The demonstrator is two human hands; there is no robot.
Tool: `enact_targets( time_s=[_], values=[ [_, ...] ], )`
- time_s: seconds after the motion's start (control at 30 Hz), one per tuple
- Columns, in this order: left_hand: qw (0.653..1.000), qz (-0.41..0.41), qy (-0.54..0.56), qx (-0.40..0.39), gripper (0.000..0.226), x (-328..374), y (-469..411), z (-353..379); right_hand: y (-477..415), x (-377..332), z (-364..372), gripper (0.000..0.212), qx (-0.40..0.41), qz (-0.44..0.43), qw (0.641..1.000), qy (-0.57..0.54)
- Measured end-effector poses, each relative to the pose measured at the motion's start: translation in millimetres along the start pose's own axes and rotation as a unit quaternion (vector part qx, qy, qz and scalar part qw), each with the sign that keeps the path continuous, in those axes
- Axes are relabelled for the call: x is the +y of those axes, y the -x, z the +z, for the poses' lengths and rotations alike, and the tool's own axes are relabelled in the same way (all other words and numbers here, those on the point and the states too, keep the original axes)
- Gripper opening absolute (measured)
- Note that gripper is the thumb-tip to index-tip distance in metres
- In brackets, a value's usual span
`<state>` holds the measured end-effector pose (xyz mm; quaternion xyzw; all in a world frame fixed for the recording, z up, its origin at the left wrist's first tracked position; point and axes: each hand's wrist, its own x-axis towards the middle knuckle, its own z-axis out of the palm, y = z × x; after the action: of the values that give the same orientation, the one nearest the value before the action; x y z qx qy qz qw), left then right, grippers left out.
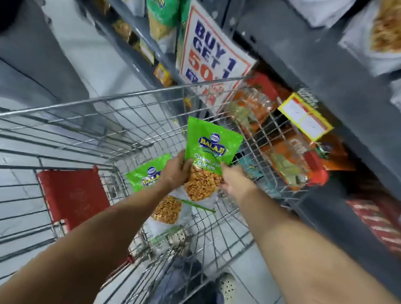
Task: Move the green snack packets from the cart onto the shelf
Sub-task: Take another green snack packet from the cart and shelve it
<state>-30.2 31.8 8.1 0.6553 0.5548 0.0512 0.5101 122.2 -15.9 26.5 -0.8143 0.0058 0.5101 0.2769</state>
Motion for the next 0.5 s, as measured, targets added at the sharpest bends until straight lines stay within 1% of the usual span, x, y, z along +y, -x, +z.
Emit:
enact_targets(
  time_s=[0.1,0.17,0.2,0.27,0.3,0.33,0.4,0.43,0.5],
  values=[
    [0.999,0.046,0.003,0.029,0.029,38.0,14.8,-17.2,27.5,-12.9,-21.3,0.038,0.015,-0.088,0.996,0.016],
    [0.996,0.077,0.002,0.045,0.03,63.0,23.9,-25.8,45.6,-22.1,-37.0,0.029,0.031,-0.147,0.988,0.031],
    [0.994,0.099,0.007,0.048,0.031,74.1,29.2,-28.7,54.5,-26.2,-46.1,0.03,0.048,-0.182,0.981,0.041],
    [0.99,0.136,0.004,0.048,0.038,101.4,43.9,-31.8,74.1,-32.7,-72.0,0.044,0.096,-0.264,0.958,0.058],
    [0.987,0.154,0.0,0.051,0.042,116.8,51.7,-32.7,84.4,-34.7,-84.9,0.046,0.114,-0.299,0.945,0.062],
    [0.983,0.179,-0.003,0.048,0.045,132.7,58.4,-30.6,95.5,-34.9,-101.4,0.045,0.129,-0.334,0.931,0.064],
    [0.972,0.227,-0.021,0.052,0.041,171.1,80.8,-23.1,118.7,-30.0,-137.4,0.037,0.157,-0.369,0.914,0.065],
    [0.966,0.25,-0.028,0.057,0.04,187.2,89.7,-18.3,127.2,-26.6,-154.0,0.031,0.174,-0.382,0.906,0.054],
    [0.952,0.302,-0.024,0.055,0.042,219.5,105.9,-2.5,145.3,-18.8,-187.9,0.028,0.222,-0.407,0.886,0.013]
  ],
)
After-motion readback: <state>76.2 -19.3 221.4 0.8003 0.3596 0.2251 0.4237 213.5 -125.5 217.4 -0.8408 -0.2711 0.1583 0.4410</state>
